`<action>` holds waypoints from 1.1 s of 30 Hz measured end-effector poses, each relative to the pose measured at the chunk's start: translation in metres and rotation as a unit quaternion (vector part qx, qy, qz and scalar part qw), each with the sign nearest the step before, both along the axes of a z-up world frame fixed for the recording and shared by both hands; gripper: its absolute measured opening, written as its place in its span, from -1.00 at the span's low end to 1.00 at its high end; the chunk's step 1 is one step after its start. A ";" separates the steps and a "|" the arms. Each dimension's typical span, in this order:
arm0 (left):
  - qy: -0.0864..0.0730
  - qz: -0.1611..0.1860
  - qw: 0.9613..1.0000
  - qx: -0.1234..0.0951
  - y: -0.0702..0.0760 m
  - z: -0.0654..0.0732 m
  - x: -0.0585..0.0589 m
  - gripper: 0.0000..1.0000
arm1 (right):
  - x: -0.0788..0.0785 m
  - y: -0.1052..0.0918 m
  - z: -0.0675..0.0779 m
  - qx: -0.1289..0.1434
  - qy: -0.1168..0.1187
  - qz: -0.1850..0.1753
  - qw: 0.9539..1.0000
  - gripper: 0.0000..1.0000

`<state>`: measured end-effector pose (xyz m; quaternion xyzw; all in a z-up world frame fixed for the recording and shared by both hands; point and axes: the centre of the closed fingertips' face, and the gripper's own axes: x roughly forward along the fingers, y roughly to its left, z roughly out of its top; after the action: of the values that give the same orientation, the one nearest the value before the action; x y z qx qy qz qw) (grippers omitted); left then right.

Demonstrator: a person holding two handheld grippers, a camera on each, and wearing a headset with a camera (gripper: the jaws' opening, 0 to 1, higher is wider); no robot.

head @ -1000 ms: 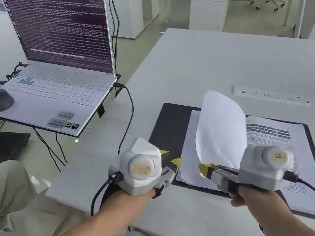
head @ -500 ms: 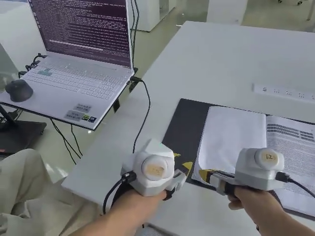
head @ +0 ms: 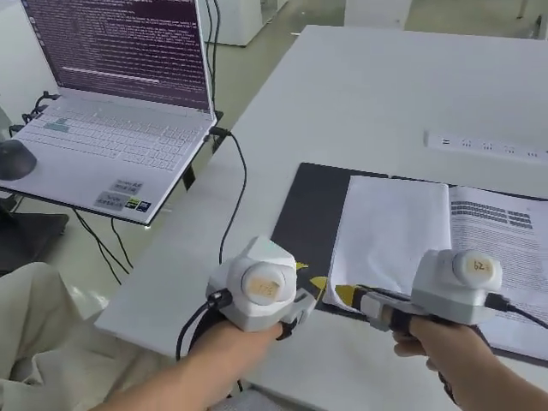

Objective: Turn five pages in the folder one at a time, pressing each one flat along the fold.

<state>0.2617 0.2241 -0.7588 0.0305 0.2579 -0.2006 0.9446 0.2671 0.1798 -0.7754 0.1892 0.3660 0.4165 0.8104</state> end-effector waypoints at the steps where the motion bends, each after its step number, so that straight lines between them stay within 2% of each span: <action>1: 0.001 -0.011 1.000 0.002 -0.006 -0.003 0.002 -0.72 | 0.007 -0.010 0.003 0.004 -0.002 -0.012 1.000 -0.84; 2: 0.002 -0.014 1.000 0.002 -0.007 -0.004 0.003 -0.72 | 0.009 -0.013 0.004 0.005 -0.003 -0.014 1.000 -0.87; 6: 0.004 -0.036 0.999 0.002 -0.025 -0.016 0.014 -0.71 | 0.034 -0.046 0.009 0.012 -0.004 -0.049 0.999 -0.92; 10: 0.009 -0.050 0.999 0.004 -0.038 -0.026 0.023 -0.72 | 0.054 -0.075 0.009 0.001 -0.011 -0.067 0.998 -0.95; 15: 0.022 -0.050 0.998 0.004 -0.045 -0.041 0.029 -0.74 | 0.076 -0.101 0.009 -0.004 -0.016 -0.082 0.997 -0.99; 17: 0.029 -0.049 0.998 0.015 -0.045 -0.049 0.030 -0.74 | 0.084 -0.107 0.008 -0.007 -0.016 -0.084 0.996 -1.00; 19: 0.035 -0.045 0.998 0.016 -0.044 -0.053 0.031 -0.75 | 0.090 -0.111 0.009 -0.007 -0.016 -0.085 0.996 -1.00; 22: 0.041 -0.043 0.998 0.030 -0.041 -0.060 0.029 -0.79 | 0.098 -0.113 0.009 -0.004 -0.012 -0.089 0.996 -1.00; 23: 0.043 -0.041 0.998 0.032 -0.040 -0.062 0.027 -0.79 | 0.101 -0.114 0.008 -0.001 -0.007 -0.093 0.996 -1.00; 27: 0.033 -0.036 0.998 0.033 -0.039 -0.061 0.027 -0.81 | 0.112 -0.116 0.005 0.011 0.011 -0.101 0.995 -1.00; 28: 0.031 -0.037 0.998 0.035 -0.039 -0.061 0.027 -0.81 | 0.114 -0.116 0.002 0.016 0.022 -0.104 0.994 -1.00; 29: 0.029 -0.037 0.998 0.037 -0.039 -0.061 0.027 -0.81 | 0.129 -0.119 -0.003 0.019 0.028 -0.105 0.994 -1.00; 30: 0.028 -0.038 0.998 0.038 -0.039 -0.061 0.027 -0.82 | 0.134 -0.120 -0.005 0.024 0.036 -0.109 0.993 -1.00; 32: 0.026 -0.039 0.998 0.039 -0.039 -0.061 0.027 -0.82 | 0.131 -0.117 -0.007 0.042 0.065 -0.117 0.990 -1.00; 33: 0.026 -0.039 0.998 0.039 -0.038 -0.061 0.027 -0.82 | 0.135 -0.119 -0.011 0.047 0.074 -0.119 0.989 -1.00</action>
<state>0.2889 0.1856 -0.8201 0.0721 0.2886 -0.2278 0.9271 0.4025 0.0612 -0.7860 0.2990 0.3798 0.3187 0.8154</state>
